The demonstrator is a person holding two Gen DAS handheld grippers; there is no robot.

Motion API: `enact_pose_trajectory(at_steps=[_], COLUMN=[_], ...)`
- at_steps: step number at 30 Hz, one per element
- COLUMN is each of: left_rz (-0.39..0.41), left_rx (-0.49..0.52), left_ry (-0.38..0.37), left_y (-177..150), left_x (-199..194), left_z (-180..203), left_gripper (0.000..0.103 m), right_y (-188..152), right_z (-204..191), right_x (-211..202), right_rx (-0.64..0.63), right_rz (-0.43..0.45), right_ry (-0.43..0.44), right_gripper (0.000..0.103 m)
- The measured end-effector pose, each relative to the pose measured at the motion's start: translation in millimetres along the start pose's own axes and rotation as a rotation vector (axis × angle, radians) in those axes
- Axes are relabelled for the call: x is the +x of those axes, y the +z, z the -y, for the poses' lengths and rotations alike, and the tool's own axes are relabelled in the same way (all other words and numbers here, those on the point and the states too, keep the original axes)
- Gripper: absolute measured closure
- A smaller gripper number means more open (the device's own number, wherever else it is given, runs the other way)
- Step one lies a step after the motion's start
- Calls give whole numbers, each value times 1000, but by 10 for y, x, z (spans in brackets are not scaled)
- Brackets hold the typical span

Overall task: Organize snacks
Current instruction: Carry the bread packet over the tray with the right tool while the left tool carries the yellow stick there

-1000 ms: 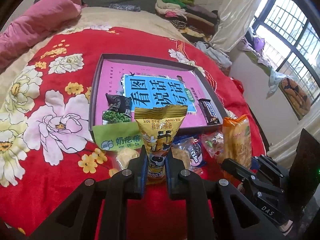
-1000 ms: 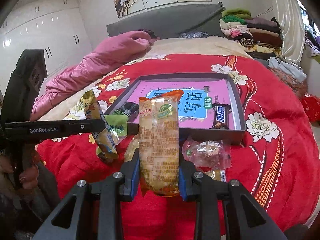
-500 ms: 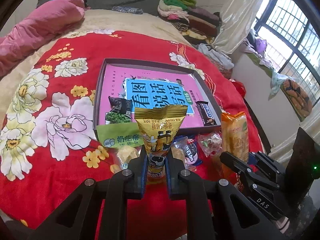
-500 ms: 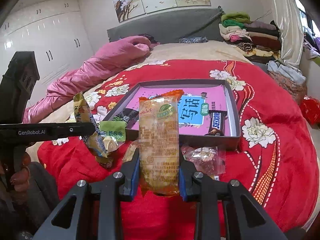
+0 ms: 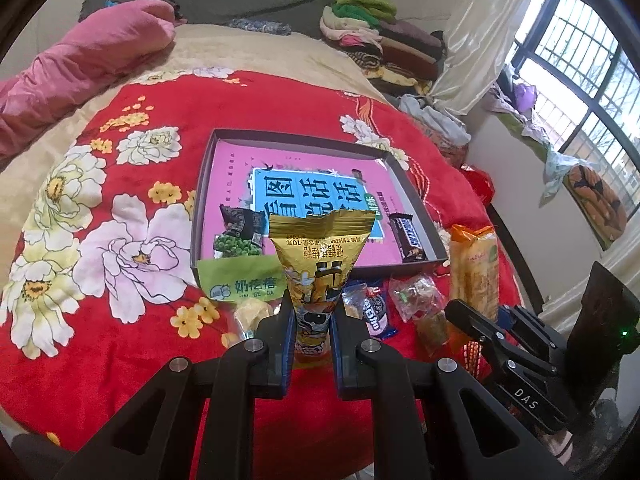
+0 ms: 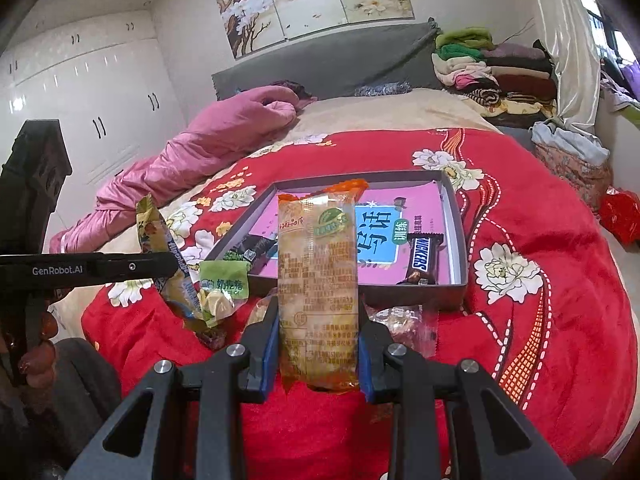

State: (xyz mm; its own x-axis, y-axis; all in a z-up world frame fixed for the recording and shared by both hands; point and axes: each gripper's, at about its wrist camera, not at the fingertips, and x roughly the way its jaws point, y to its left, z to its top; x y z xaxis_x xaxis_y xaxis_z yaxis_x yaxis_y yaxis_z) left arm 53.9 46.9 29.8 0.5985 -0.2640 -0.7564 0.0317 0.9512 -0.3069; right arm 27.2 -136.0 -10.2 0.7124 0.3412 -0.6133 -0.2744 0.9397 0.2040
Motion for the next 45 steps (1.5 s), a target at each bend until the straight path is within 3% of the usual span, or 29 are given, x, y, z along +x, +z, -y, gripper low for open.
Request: enact_pose_trajectory(at_steps=[19,45], left_rz=[35,73], left_rx=[21,40], left_ry=[-2,-19], left_y=[160,458], left_x=[-72,117], left_z=[182,320], left_gripper=[88,88], right_y=[68,285], right_z=[98,383], right_x=[-61,-161], right_rx=[21,31], right_rz=[29,96], right_ry=[-18,-150], right_gripper=[71,71])
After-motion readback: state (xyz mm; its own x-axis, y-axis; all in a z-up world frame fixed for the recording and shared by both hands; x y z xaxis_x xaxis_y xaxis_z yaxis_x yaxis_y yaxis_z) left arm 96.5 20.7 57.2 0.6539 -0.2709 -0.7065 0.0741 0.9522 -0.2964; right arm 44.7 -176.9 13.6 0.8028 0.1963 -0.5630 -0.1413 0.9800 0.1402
